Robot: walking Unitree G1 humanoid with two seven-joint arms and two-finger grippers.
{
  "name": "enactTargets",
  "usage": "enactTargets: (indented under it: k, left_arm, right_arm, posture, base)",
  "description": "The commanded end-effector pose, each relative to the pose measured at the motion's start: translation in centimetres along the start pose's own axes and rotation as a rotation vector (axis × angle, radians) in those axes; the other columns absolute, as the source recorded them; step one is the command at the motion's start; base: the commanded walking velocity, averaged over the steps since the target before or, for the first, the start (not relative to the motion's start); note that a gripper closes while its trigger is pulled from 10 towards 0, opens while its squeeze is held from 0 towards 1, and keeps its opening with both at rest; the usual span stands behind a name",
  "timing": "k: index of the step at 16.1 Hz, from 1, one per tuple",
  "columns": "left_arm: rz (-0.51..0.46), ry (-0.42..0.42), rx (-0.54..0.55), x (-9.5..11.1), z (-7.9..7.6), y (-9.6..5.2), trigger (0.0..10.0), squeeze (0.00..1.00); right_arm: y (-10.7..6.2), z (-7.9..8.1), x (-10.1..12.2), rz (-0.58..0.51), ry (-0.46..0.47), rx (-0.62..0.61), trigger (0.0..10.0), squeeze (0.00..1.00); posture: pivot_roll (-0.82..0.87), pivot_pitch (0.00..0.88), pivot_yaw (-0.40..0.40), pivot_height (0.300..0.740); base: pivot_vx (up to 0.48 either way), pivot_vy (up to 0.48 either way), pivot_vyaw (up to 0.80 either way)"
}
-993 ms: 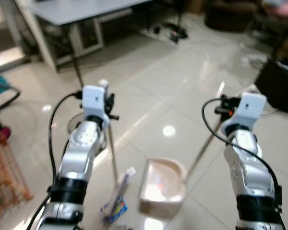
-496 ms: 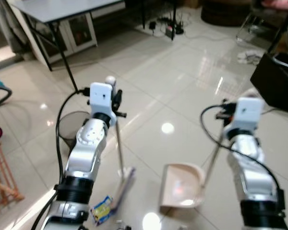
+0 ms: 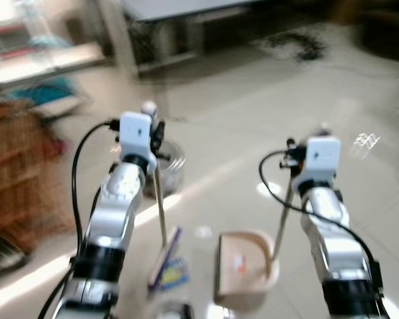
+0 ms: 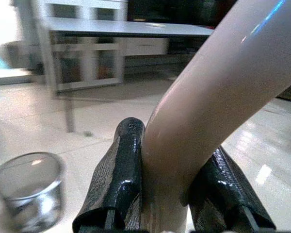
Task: Sweep floor
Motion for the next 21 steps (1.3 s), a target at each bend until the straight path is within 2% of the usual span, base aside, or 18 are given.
enactTargets:
  k: [1,6,10,16,21]
  left_arm:
    - [-0.035,0.033,-0.006,1.0,0.2,-0.1,10.0,0.00]
    - [-0.028,0.032,-0.021,0.8,-0.1,-0.1,10.0,0.00]
    - [-0.006,0.054,-0.031,0.0,-0.4,-0.4,10.0,0.00]
    - [0.030,0.030,-0.024,-0.9,-0.2,-1.3,10.0,0.00]
    - [0.055,0.022,-0.063,-1.5,-1.3,-1.2,10.0,0.00]
  right_arm:
    - [0.4,0.5,1.2,-0.052,0.003,0.023,10.0,0.00]
    - [0.2,0.3,0.6,-0.047,0.024,0.024,10.0,0.00]
    - [-0.3,0.0,0.2,-0.050,0.029,0.012,10.0,0.00]
    - [-1.1,-1.1,-0.9,-0.022,0.032,-0.022,10.0,0.00]
    - [-1.4,-0.9,-1.0,-0.001,0.033,-0.028,10.0,0.00]
  posture:
    - [0.03,0.069,0.048,0.740]
    - [0.03,0.083,0.053,0.740]
    - [0.03,0.098,0.060,0.740]
    - [0.03,0.117,0.065,0.740]
    - [0.02,0.129,0.066,0.740]
  base:
    - [0.480,0.000,0.80]
    - [0.478,0.000,0.16]
    - [0.000,0.000,0.00]
    - [0.000,0.000,0.00]
    - [0.000,0.000,0.00]
Point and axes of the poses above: a point about 5 cm out from each wrist's last joint towards the gripper, its own y axis pointing out of the wrist towards the gripper, its own x axis along the axis of the wrist's last joint, z = x × y, the point moved 4 cm from there along y, pointing out of the wrist towards the gripper, and after that the axes turned 8 degrees about -y, right-handed, at the moved point
